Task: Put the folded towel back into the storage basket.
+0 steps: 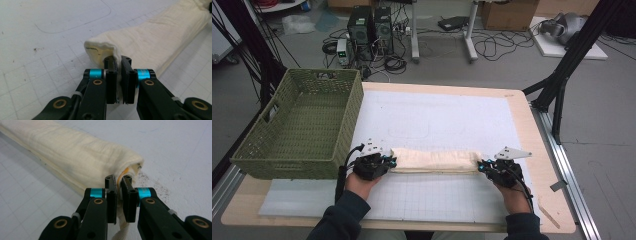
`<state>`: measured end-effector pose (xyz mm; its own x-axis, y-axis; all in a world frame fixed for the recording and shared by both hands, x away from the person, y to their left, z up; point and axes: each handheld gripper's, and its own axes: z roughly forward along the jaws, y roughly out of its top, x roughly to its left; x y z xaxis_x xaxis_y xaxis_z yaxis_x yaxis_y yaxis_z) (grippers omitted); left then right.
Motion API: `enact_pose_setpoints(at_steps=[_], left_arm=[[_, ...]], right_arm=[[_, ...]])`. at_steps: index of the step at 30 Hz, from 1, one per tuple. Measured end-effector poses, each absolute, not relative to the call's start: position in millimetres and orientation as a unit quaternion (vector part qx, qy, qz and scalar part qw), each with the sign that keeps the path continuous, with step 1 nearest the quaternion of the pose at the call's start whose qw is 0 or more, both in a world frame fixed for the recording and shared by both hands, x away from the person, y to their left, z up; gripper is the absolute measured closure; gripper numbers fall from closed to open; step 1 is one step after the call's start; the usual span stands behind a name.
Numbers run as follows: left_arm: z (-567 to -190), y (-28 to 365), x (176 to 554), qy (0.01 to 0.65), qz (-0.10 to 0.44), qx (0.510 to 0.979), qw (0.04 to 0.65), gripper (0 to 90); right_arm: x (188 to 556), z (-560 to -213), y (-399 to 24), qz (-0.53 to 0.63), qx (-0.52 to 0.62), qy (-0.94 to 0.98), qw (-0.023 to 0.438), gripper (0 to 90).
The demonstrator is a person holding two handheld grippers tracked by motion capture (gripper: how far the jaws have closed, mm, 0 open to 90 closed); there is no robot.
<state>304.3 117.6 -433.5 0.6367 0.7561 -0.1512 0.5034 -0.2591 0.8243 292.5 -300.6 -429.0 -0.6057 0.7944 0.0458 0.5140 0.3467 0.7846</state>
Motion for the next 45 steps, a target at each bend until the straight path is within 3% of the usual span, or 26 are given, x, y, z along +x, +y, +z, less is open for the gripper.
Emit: enact_pose_setpoints(at_steps=[6, 7, 9, 12, 14, 17, 20, 45], left_arm=[[-437, 120, 306, 0.411, 0.136, 0.784, 0.445, 83.9], [-437, 120, 307, 0.41, 0.136, 0.785, 0.444, 83.9], [-438, 120, 307, 0.413, 0.135, 0.784, 0.442, 83.9], [-440, 120, 307, 0.414, 0.133, 0.787, 0.438, 83.8], [-441, 120, 308, 0.415, 0.132, 0.787, 0.437, 83.8], [-443, 120, 308, 0.414, 0.132, 0.791, 0.43, 83.8], [-445, 120, 309, 0.414, 0.135, 0.796, 0.422, 83.8], [-404, 127, 299, 0.383, 0.173, 0.763, 0.491, 84.0]], right_arm=[[294, -436, -295, 0.399, 0.411, 0.805, 0.153, 82.7], [294, -437, -294, 0.399, 0.412, 0.805, 0.15, 79.5], [296, -441, -292, 0.395, 0.42, 0.805, 0.141, 63.3], [297, -446, -289, 0.389, 0.42, 0.809, 0.134, 60.1], [298, -448, -290, 0.392, 0.423, 0.807, 0.127, 62.0], [296, -448, -289, 0.401, 0.418, 0.807, 0.111, 77.0], [296, -449, -289, 0.404, 0.423, 0.805, 0.098, 81.3], [293, -410, -298, 0.435, 0.407, 0.782, 0.181, 83.3]])
